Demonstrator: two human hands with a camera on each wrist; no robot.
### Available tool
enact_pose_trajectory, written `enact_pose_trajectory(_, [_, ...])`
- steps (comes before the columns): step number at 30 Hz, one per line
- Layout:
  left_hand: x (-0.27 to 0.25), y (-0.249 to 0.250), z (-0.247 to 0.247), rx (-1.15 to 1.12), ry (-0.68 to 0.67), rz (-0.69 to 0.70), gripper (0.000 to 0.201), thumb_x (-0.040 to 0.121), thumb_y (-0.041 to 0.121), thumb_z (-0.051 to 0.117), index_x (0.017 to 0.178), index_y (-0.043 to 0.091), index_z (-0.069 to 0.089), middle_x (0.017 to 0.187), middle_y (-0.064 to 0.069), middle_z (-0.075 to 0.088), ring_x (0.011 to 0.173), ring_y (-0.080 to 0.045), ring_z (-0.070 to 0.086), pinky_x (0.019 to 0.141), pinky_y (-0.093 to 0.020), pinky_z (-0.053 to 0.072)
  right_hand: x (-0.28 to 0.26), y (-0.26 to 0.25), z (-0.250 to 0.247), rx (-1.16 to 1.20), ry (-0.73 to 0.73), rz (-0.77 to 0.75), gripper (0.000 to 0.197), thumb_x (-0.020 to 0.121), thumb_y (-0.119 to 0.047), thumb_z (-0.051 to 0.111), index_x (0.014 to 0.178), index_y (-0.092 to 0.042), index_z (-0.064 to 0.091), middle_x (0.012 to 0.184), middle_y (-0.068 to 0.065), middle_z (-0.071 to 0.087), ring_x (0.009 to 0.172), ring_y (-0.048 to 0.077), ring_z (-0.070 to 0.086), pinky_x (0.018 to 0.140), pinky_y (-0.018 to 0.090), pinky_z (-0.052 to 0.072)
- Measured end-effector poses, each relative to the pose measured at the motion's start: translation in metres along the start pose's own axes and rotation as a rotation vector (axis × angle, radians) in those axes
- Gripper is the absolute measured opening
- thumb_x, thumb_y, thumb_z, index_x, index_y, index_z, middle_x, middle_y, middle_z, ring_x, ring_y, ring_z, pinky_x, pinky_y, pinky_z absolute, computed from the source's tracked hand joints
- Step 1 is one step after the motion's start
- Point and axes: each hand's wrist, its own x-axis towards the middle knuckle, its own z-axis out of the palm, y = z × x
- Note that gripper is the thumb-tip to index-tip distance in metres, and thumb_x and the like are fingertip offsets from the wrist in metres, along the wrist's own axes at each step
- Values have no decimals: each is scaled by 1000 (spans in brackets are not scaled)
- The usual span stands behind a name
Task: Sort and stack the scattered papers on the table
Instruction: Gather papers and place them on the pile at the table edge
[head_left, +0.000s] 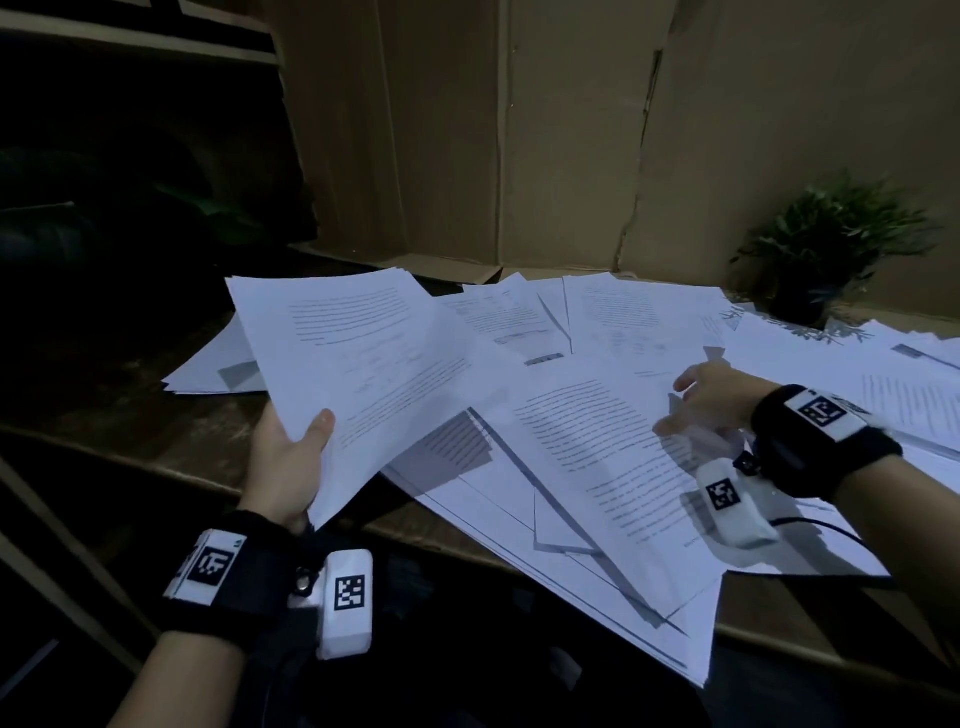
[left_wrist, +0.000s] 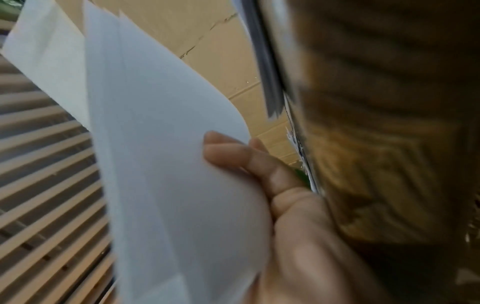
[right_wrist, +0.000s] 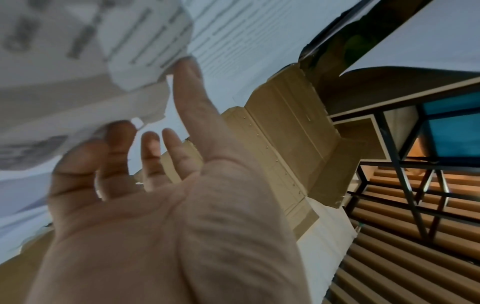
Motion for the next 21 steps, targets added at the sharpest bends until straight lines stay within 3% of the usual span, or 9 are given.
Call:
enact_pose_trajectory(1, [-1, 1, 1, 2, 5, -3, 33, 101, 11, 51, 133, 20, 53, 123, 7, 62, 112, -14, 58, 93, -32, 45, 2, 0, 2, -18, 20, -15, 86, 75, -29, 87, 144, -2, 44, 136, 14, 54, 114, 29, 57, 87, 35, 48])
enact_pose_trajectory(3, [-2, 2, 2, 11, 6, 1, 33, 101, 10, 51, 133, 19, 53, 122, 6, 62, 110, -14, 58, 92, -32, 45, 4, -2, 3, -22, 39, -30, 83, 75, -25, 87, 144, -8, 45, 139, 10, 52, 124, 29, 51, 93, 34, 44])
enact_pose_trajectory(6, [-2, 3, 3, 7, -5, -1, 35, 101, 9, 51, 135, 17, 52, 122, 7, 63, 109, -12, 60, 88, -28, 46, 5, -7, 3, -51, 8, -37, 60, 75, -19, 87, 128, -6, 61, 106, 6, 62, 98, 24, 57, 76, 30, 43])
enact_pose_trajectory(10, [-1, 1, 3, 15, -5, 4, 34, 100, 7, 51, 133, 16, 53, 115, 11, 63, 105, -6, 60, 84, -24, 46, 11, -8, 1, -145, 37, -93, 34, 76, -21, 85, 104, -6, 72, 100, 6, 69, 91, 23, 61, 73, 30, 46])
enact_pose_trajectory(13, [-1, 1, 3, 24, -18, 16, 33, 100, 6, 51, 130, 17, 53, 113, 13, 63, 104, -5, 60, 83, -22, 46, 14, -8, -2, -198, 125, -144, 14, 80, -17, 81, 80, -13, 68, 85, 4, 65, 79, 21, 58, 58, 24, 42])
enact_pose_trajectory(15, [-2, 1, 3, 29, -23, 20, 33, 100, 6, 51, 130, 19, 53, 115, 13, 63, 106, -6, 60, 87, -26, 47, 13, -11, -7, -219, 153, -159, 14, 84, -14, 77, 79, -16, 64, 86, 6, 64, 83, 25, 59, 60, 26, 42])
enact_pose_trajectory(18, [-2, 0, 4, 51, -45, 29, 36, 100, 6, 51, 134, 17, 51, 124, 6, 63, 114, -14, 59, 93, -32, 46, 7, -25, -28, -291, 392, -206, 9, 90, -11, 66, 86, -19, 64, 98, 15, 64, 97, 38, 61, 74, 33, 44])
enact_pose_trajectory(21, [-3, 2, 8, 99, -88, 48, 33, 100, 8, 51, 130, 21, 52, 119, 14, 62, 112, -11, 58, 85, -23, 46, -11, -59, -54, -361, 706, -353, 12, 91, -8, 55, 91, -15, 65, 89, 21, 59, 88, 45, 61, 67, 38, 41])
